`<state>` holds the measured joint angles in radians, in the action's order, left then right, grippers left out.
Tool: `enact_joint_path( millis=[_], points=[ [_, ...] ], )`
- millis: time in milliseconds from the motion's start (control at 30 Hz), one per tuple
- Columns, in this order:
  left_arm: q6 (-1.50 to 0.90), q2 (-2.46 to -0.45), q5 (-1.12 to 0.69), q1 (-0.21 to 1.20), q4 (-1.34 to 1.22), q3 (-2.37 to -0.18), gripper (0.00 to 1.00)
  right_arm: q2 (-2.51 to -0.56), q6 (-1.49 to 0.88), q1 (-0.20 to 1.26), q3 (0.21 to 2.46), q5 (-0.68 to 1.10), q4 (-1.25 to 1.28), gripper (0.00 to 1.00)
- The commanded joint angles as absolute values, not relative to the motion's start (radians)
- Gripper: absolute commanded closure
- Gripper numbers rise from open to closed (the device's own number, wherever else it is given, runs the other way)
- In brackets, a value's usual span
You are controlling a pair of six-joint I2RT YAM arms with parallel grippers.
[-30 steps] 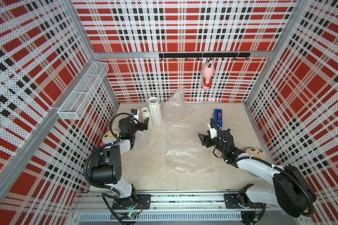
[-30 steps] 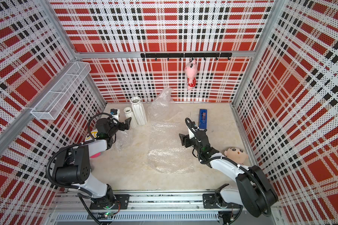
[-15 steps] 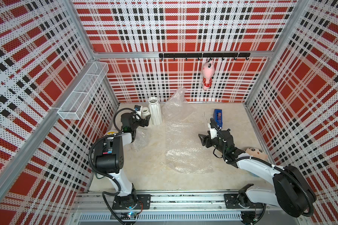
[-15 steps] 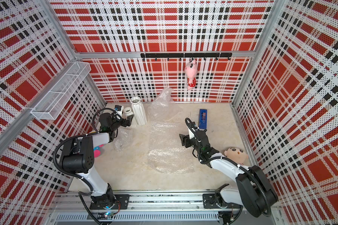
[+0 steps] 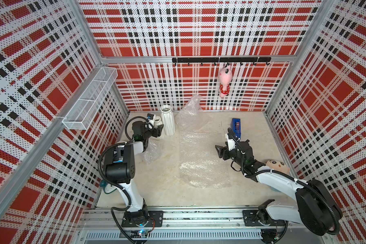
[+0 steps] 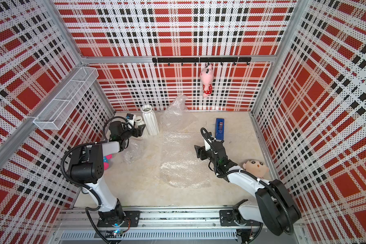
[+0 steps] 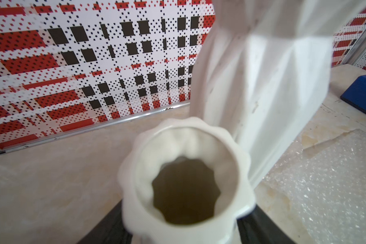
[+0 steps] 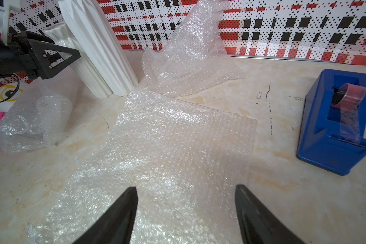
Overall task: Wrap vases in bubble wrap
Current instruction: Pick up the vase from the center of the board.
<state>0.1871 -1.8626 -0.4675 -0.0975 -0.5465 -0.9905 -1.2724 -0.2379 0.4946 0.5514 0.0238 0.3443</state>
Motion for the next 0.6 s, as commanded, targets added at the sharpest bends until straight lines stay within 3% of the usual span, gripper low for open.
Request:
enact_joint_path(
  millis=[0, 233, 567],
  points=[
    [0.195, -1.882, -0.482, -0.094, -0.543, -1.017, 0.30, -1.255, -0.245, 0.502, 0.552, 0.018, 0.341, 0.23],
    [0.178, -1.867, -0.468, -0.092, -0.572, -0.996, 0.42, -1.247, -0.239, 0.503, 0.553, 0.010, 0.333, 0.23],
    [0.072, -1.742, -0.344, -0.089, -0.763, -0.852, 0.46, -1.232, -0.236, 0.503, 0.552, 0.006, 0.330, 0.23]
  ],
)
